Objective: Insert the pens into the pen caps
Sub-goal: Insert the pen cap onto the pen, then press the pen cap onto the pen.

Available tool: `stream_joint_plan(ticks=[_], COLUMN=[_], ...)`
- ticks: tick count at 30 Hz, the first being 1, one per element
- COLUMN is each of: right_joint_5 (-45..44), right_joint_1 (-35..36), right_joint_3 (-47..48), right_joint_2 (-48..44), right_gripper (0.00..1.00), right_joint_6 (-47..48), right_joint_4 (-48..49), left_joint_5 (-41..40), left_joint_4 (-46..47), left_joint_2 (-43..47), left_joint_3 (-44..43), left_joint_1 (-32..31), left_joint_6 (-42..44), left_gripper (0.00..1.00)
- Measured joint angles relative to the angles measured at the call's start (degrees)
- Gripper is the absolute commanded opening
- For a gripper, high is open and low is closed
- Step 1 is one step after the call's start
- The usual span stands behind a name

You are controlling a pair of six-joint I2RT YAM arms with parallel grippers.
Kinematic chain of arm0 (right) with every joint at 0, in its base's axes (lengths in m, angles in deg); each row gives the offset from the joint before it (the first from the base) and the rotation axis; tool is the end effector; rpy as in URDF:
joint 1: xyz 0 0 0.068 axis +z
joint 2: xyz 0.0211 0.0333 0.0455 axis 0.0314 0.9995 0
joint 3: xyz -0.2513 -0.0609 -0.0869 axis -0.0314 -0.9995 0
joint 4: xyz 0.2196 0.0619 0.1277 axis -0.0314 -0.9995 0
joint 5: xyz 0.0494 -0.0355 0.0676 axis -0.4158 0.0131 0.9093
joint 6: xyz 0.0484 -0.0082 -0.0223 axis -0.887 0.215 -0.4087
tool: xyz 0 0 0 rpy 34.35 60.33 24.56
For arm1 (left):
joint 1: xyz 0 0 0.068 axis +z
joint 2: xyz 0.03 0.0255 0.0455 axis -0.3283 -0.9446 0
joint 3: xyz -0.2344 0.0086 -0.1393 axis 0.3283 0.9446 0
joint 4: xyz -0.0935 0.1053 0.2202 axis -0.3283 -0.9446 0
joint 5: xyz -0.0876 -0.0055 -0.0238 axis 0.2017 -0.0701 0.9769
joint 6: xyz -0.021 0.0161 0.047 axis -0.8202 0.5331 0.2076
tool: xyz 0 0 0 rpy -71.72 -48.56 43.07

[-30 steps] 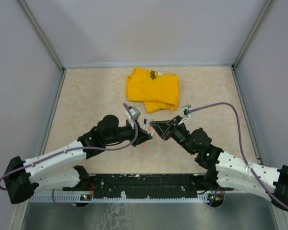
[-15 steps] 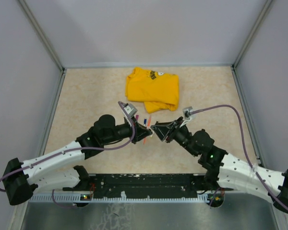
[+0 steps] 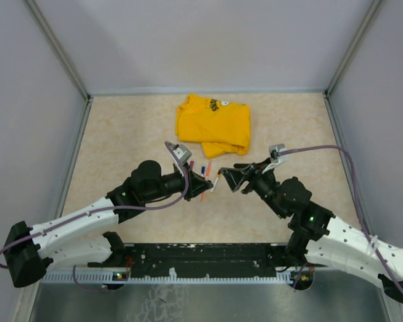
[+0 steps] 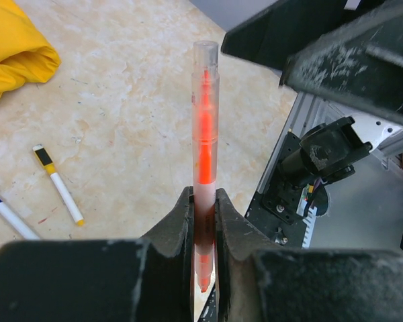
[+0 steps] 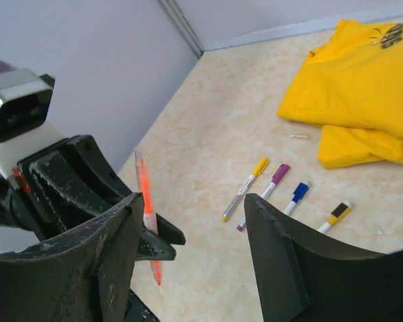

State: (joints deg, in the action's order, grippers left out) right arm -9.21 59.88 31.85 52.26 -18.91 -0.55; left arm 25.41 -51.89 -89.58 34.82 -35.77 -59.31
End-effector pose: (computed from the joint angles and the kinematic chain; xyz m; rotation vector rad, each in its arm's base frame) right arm 0.0920 0.1246 0.3080 -0.0692 1.5935 0.9846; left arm 0.1305 -0.1988 0.2974 0.6818 1.7365 -1.1477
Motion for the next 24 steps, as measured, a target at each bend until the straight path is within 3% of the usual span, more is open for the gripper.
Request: stream_joint_plan(ticks=[6,14,24], right_joint_5=[1.64,19.93,34.62], right_joint_1=[-5.62,-23.10,-24.52], right_joint_3=[10.32,11.34,14.80], right_joint_2=[5.55,10.36,14.71], right_gripper=[0.63,0.63,0.61], right_joint_6=[0.52,-5.68,-8.24], right_joint_4=[-8.92,-9.03,-1.68], left_joint_5=[-0.15,-0.28,-0.28], left_joint_4=[0.00,-0.04,-0.07], left_joint_2=[-0.02,-0.02,-0.04], left_joint_3=[0.00,0.00,0.00], left_joint_1=[0.00,0.00,0.00], left_joint_6=[0.00,0.00,-0.02], left_gripper=[0.00,0.00,0.00])
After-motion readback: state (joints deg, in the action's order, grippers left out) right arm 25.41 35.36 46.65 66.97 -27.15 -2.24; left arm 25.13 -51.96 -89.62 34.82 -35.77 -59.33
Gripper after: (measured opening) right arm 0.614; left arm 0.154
